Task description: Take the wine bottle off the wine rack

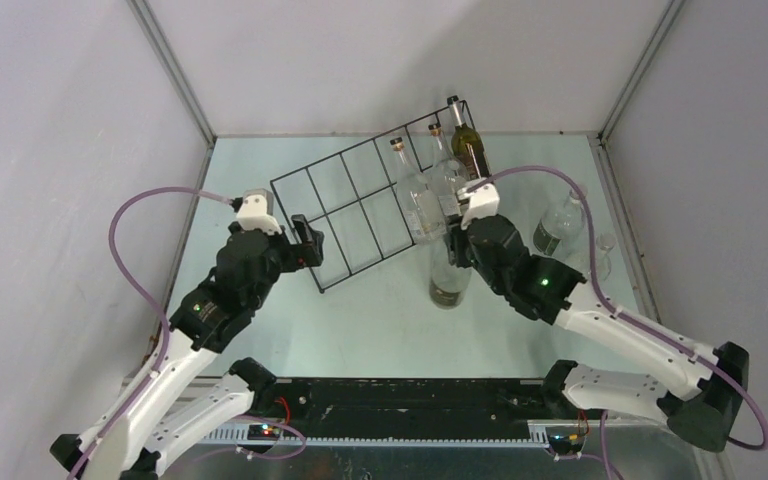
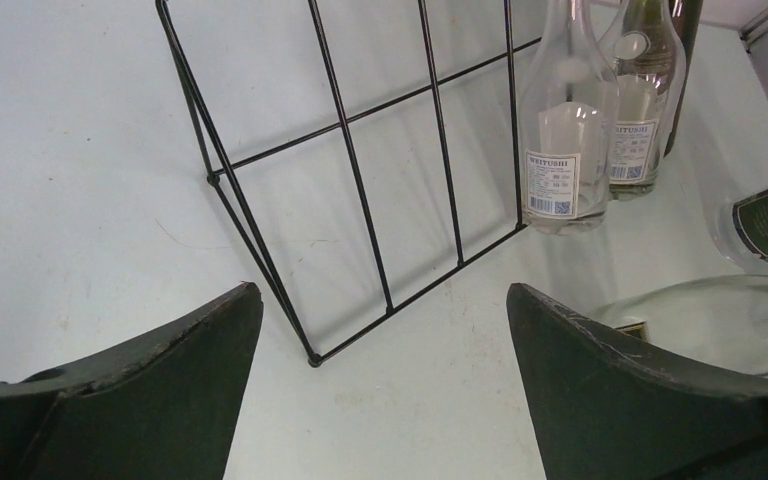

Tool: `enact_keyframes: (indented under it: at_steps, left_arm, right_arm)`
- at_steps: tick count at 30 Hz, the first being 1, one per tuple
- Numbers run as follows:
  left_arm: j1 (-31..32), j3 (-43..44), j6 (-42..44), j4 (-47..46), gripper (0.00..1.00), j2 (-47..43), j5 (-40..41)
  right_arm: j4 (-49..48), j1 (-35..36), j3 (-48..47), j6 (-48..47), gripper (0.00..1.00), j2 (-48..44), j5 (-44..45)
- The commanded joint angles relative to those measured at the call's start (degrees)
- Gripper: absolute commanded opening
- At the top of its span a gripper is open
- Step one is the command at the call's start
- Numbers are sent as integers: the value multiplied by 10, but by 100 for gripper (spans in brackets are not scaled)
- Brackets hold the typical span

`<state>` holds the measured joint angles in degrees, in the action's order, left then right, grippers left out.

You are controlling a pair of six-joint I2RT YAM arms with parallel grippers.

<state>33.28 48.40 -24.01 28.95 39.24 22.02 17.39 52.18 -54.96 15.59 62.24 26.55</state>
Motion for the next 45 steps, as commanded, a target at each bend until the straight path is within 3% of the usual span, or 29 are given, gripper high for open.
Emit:
enact_keyframes:
  at_steps: [1,9,18,24,35,42,45]
  left_arm:
    - [-5,-2,-6,-26,100,6,-9]
    - [-5,-12,-11,-32,100,7,-14]
    - [-5,-16,-13,-36,100,13,-19]
    - [-5,-24,-14,-37,100,11,-16]
    - [-5,-23,-12,-39,100,20,-19]
    - [-5,-26,-15,-44,100,24,-22]
    - [-5,-27,-15,-48,100,29,-23]
  right_arm:
    - [44,-67,-9,-14,0,-54,67]
    - [61,-223,38,-16,0,-133,32]
    - [61,-365,52,-25,0,-150,7]
    - [47,-404,52,-33,0,-146,-4]
    - [45,-410,52,-28,0,-137,36]
    - [44,-412,52,-28,33,-139,2]
    - [44,-412,52,-26,39,-146,-13]
